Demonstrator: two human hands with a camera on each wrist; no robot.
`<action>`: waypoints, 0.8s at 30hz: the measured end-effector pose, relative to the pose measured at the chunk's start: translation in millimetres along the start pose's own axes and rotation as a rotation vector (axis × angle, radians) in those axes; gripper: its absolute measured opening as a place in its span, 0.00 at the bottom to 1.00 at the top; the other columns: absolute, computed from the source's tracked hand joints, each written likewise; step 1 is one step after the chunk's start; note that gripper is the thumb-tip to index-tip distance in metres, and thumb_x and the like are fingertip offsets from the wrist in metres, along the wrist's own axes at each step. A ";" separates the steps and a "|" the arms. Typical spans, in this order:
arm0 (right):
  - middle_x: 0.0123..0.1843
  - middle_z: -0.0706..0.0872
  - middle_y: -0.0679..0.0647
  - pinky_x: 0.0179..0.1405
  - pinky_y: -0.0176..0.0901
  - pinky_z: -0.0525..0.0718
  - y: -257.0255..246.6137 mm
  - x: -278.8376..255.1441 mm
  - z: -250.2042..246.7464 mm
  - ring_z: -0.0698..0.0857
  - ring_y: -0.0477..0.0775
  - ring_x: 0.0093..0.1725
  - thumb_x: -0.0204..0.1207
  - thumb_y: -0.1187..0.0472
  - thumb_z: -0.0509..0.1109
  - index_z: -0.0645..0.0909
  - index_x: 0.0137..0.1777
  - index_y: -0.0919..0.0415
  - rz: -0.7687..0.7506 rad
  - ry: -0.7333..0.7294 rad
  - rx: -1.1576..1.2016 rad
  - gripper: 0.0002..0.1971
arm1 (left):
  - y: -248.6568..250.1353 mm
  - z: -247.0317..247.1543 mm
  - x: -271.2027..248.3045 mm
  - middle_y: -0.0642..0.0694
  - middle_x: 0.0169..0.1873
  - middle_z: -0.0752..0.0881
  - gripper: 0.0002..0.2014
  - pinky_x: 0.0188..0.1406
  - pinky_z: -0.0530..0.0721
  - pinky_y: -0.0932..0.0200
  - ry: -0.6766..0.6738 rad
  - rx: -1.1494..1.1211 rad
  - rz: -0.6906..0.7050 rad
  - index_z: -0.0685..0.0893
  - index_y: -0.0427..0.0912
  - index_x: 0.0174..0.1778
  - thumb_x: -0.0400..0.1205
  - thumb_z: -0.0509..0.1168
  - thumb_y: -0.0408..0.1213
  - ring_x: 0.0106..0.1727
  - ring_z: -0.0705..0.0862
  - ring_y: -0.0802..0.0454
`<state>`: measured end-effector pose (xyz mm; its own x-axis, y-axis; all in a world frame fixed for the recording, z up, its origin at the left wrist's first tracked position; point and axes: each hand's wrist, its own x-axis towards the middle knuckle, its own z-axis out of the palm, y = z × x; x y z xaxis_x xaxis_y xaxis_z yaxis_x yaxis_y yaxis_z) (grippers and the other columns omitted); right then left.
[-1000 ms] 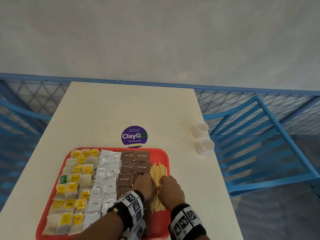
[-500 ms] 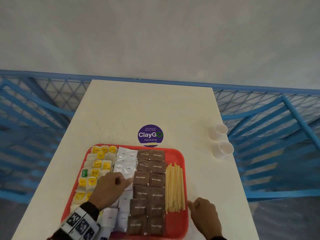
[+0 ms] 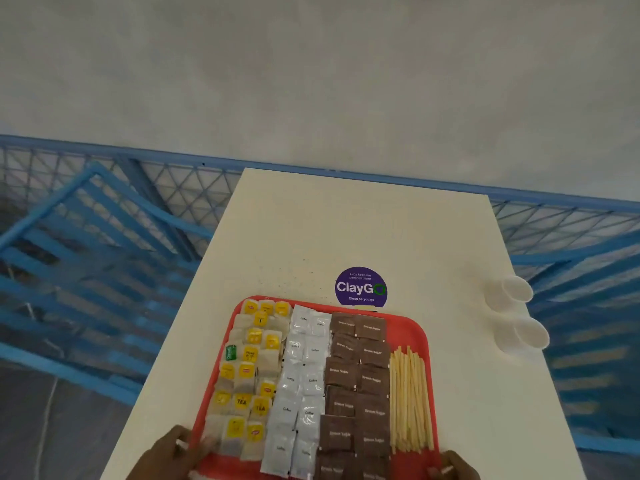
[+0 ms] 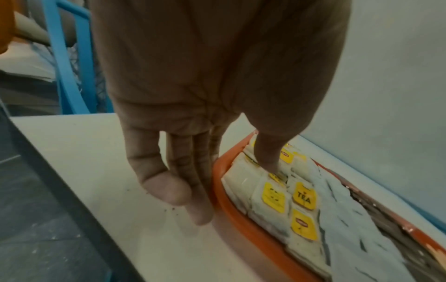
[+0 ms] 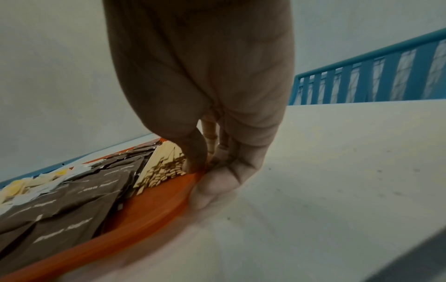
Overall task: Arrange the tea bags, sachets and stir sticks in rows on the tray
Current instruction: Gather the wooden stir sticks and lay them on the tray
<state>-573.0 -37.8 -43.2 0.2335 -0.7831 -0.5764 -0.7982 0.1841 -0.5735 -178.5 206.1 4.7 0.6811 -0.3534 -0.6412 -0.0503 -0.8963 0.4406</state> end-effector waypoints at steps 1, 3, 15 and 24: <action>0.22 0.85 0.55 0.31 0.27 0.78 -0.3 1.5 3.3 0.84 0.39 0.25 0.66 0.78 0.79 0.82 0.19 0.48 -0.003 0.042 0.025 0.25 | 0.8 -2.5 3.5 0.43 0.24 0.88 0.24 0.37 0.81 0.52 -0.020 -0.035 -0.011 0.84 0.37 0.36 0.64 0.82 0.55 0.31 0.89 0.43; 0.23 0.85 0.47 0.31 0.27 0.77 -11.4 2.1 11.5 0.84 0.40 0.27 0.67 0.72 0.81 0.82 0.23 0.46 0.038 0.099 -0.003 0.21 | 6.2 -10.3 13.0 0.44 0.29 0.91 0.25 0.36 0.83 0.56 -0.103 -0.060 -0.051 0.85 0.39 0.43 0.67 0.81 0.56 0.31 0.91 0.45; 0.37 0.87 0.51 0.37 0.41 0.76 -121.0 54.7 20.0 0.86 0.53 0.39 0.79 0.64 0.70 0.84 0.45 0.56 -0.018 0.151 -0.102 0.04 | 37.6 -44.3 104.6 0.39 0.33 0.90 0.04 0.26 0.79 0.58 -0.060 -0.079 0.101 0.81 0.37 0.45 0.83 0.69 0.33 0.31 0.85 0.46; 0.36 0.91 0.56 0.41 0.49 0.89 -137.5 82.7 33.5 0.90 0.55 0.33 0.79 0.61 0.68 0.84 0.44 0.56 0.078 0.262 0.024 0.04 | 52.2 -49.9 152.8 0.42 0.37 0.90 0.04 0.40 0.83 0.52 0.057 -0.156 0.139 0.82 0.44 0.43 0.82 0.70 0.37 0.38 0.86 0.44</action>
<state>-425.4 -108.0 -31.6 0.0176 -0.8925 -0.4507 -0.7940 0.2614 -0.5488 -40.6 118.7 -39.0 0.7162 -0.4511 -0.5325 -0.0363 -0.7861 0.6171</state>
